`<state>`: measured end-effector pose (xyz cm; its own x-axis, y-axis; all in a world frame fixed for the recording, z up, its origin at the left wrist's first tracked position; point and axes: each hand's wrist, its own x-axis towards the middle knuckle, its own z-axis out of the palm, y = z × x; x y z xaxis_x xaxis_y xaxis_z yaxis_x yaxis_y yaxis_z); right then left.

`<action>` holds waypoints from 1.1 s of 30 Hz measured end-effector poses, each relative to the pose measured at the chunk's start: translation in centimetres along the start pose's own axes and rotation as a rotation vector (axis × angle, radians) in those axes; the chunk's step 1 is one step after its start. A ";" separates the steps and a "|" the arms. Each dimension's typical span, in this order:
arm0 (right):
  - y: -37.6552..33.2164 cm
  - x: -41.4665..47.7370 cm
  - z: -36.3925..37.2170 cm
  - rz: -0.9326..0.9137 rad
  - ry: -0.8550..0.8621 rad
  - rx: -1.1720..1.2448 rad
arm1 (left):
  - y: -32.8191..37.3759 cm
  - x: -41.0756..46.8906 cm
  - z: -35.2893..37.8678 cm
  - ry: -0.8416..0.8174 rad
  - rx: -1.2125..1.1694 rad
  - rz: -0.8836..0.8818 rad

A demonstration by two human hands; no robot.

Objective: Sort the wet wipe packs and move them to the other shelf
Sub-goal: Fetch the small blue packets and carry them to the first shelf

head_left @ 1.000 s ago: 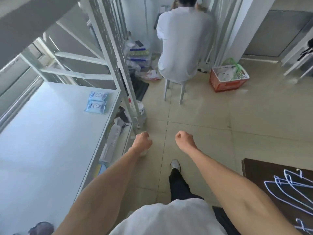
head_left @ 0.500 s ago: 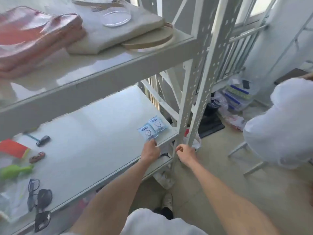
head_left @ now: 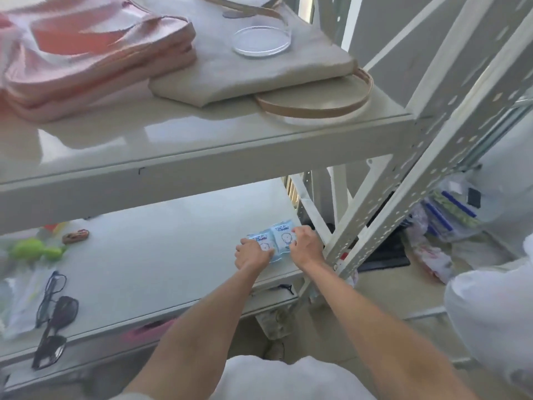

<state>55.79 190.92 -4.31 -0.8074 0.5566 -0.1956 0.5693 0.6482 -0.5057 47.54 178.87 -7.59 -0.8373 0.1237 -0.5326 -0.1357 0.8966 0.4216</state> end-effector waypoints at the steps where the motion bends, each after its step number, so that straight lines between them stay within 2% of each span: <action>1: 0.1 0.8 0.4 0.011 -0.073 -0.066 | 0.0 0.2 0.0 0.002 -0.020 -0.007; 3: 0.5 1.8 1.6 0.015 -0.255 -0.184 | 0.0 0.3 0.0 -0.003 -0.051 -0.025; 5: 0.9 2.0 2.6 0.000 -0.346 -0.221 | 0.0 0.3 0.1 0.010 -0.079 -0.036; 10: 1.4 1.8 3.2 -0.045 -0.173 -0.028 | 0.1 0.2 0.1 0.051 -0.249 -0.003; 14: 1.3 2.4 2.5 0.094 -0.135 0.219 | -0.3 -0.3 0.1 0.043 -0.422 -0.037; 17: 1.3 2.5 2.0 0.218 -0.204 0.403 | -1.3 -1.2 0.1 -0.011 -0.511 -0.067; 19: 1.0 2.5 2.6 0.275 -0.311 0.570 | -2.5 -2.0 -0.2 -0.037 -0.564 -0.102; 23: -1.6 0.8 4.5 0.296 -0.588 0.928 | -5.9 -4.2 -1.3 0.072 -0.724 -0.165; 28: -6.5 -2.9 6.5 0.232 -0.791 0.939 | -13.3 -7.5 -3.9 0.198 -0.997 -0.264; 33: -12.3 -8.7 10.4 0.107 -1.110 0.839 | -21.0 -13.2 -7.1 0.309 -1.225 -0.300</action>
<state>54.16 172.65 -5.15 -0.6907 -0.3701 -0.6213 0.6927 -0.0918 -0.7154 57.72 155.40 -4.18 -0.7543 -0.2628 -0.6017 -0.5939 -0.1178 0.7959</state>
